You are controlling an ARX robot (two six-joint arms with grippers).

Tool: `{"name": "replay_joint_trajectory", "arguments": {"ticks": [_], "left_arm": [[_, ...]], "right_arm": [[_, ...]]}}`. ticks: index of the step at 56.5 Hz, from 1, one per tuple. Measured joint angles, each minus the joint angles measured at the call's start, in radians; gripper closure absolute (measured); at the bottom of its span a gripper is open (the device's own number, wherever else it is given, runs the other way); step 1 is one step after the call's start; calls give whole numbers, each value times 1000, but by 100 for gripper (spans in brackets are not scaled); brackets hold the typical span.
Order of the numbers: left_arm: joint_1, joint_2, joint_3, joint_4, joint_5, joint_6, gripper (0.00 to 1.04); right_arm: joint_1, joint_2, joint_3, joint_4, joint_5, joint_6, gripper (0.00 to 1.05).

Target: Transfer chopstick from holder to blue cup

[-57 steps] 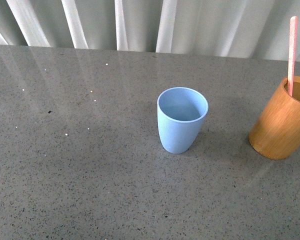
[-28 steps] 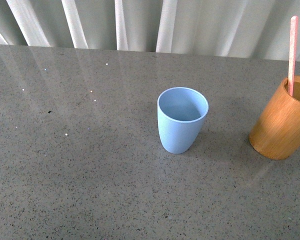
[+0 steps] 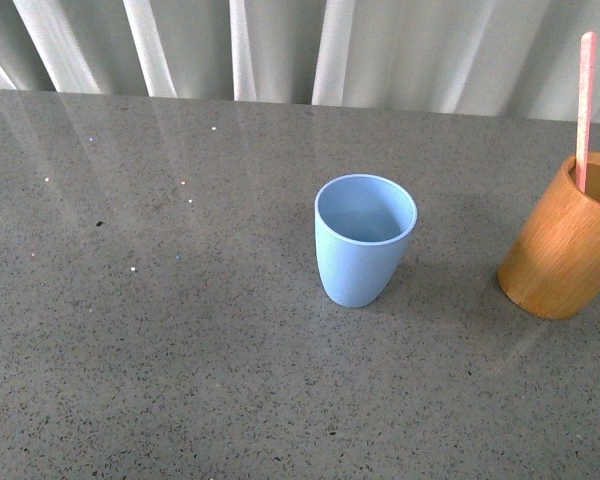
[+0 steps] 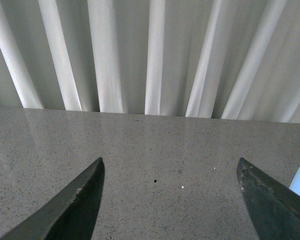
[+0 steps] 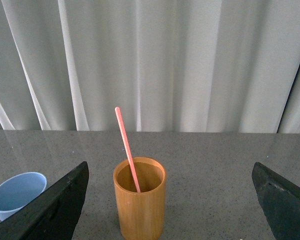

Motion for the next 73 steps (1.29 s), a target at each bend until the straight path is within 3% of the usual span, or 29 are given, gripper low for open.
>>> {"name": "replay_joint_trajectory", "arguments": {"ticks": [3, 5, 9, 20, 24, 41, 73], "left_arm": [[0, 0, 0, 0, 0, 0, 13], [0, 0, 0, 0, 0, 0, 6], [0, 0, 0, 0, 0, 1, 7], [0, 0, 0, 0, 0, 1, 7], [0, 0, 0, 0, 0, 1, 7], [0, 0, 0, 0, 0, 1, 7], [0, 0, 0, 0, 0, 1, 7]], "right_arm": [[-2, 10, 5, -19, 5, -5, 10], [-19, 50, 39, -109, -13, -23, 10], [-87, 185, 96, -217, -95, -65, 10], [-225, 544, 194, -47, -395, -161, 10], [-236, 721, 237, 61, -449, -202, 10], [-165, 1154, 350, 308, -457, -240, 10], [-98, 1530, 581, 454, -407, -234, 10]]}}
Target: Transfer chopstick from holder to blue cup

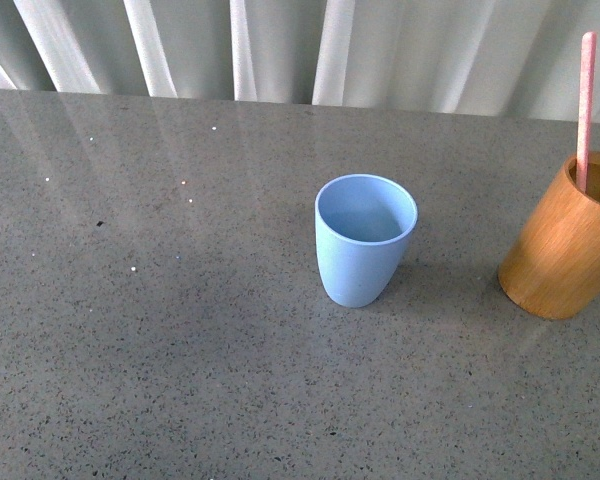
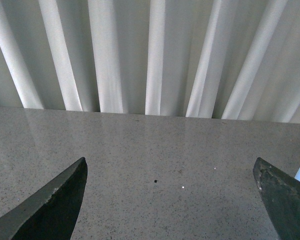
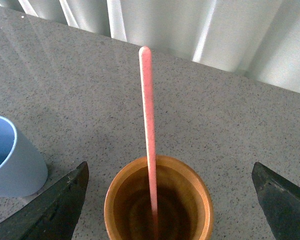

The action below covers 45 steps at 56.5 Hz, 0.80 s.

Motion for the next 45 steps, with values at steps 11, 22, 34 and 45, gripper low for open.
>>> {"name": "replay_joint_trajectory", "arguments": {"ticks": [11, 22, 34, 45], "left_arm": [[0, 0, 0, 0, 0, 0, 7], [0, 0, 0, 0, 0, 0, 7], [0, 0, 0, 0, 0, 0, 7], [0, 0, 0, 0, 0, 0, 7]], "right_arm": [[19, 92, 68, 33, 7, 19, 10], [53, 190, 142, 56, 20, 40, 10], [89, 240, 181, 73, 32, 76, 15], [124, 261, 196, 89, 45, 90, 46]]}}
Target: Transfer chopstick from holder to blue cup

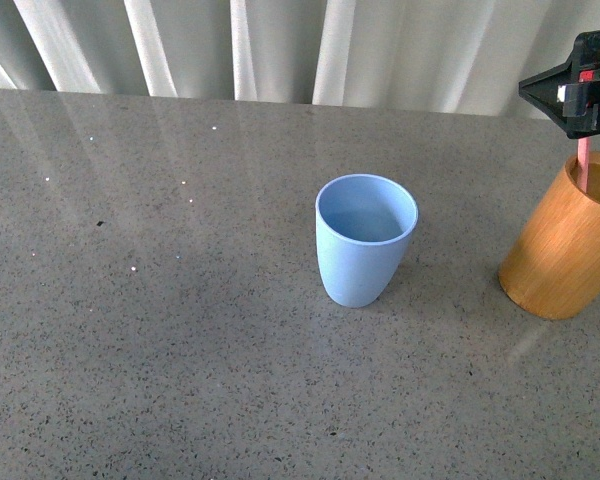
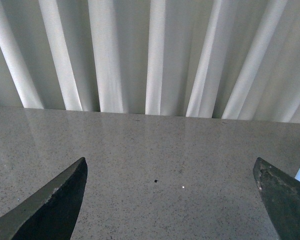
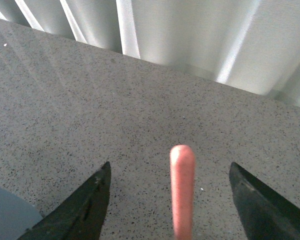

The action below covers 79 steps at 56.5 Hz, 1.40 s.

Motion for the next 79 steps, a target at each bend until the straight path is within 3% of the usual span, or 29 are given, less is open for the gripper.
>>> {"name": "replay_joint_trajectory", "arguments": {"ticks": [19, 37, 46, 59, 79], "left_arm": [[0, 0, 0, 0, 0, 0, 7], [0, 0, 0, 0, 0, 0, 7], [0, 0, 0, 0, 0, 0, 7], [0, 0, 0, 0, 0, 0, 7], [0, 0, 0, 0, 0, 0, 7]], "right_arm": [[4, -15, -6, 13, 26, 6, 103], [-9, -200, -30, -26, 31, -58, 103], [15, -301, 35, 0, 81, -110, 103], [135, -409, 190, -70, 130, -57, 103], [356, -285, 166, -34, 235, 11, 103]]}}
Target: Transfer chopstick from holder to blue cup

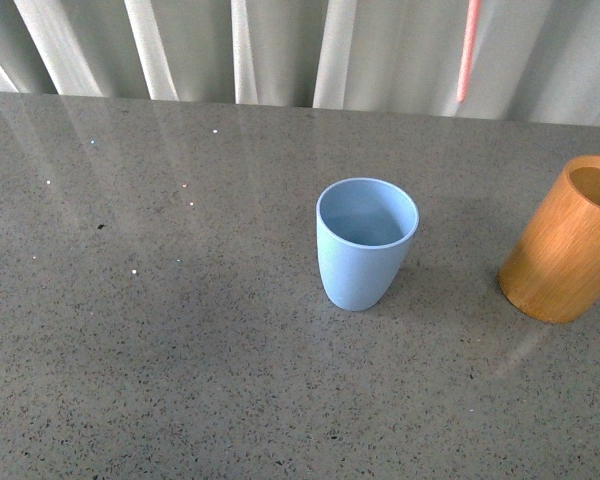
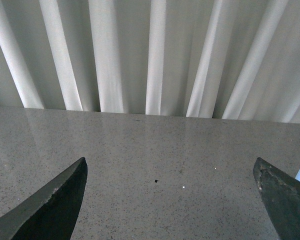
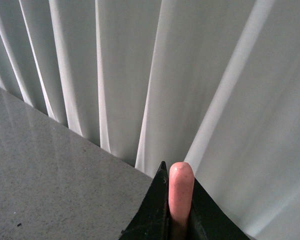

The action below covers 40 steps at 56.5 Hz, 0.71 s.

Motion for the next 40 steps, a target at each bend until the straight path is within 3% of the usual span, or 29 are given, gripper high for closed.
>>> {"name": "replay_joint_trajectory", "arguments": {"ticks": [40], "left_arm": [[0, 0, 0, 0, 0, 0, 7]], "right_arm": [[134, 179, 25, 69, 60, 84, 103]]}}
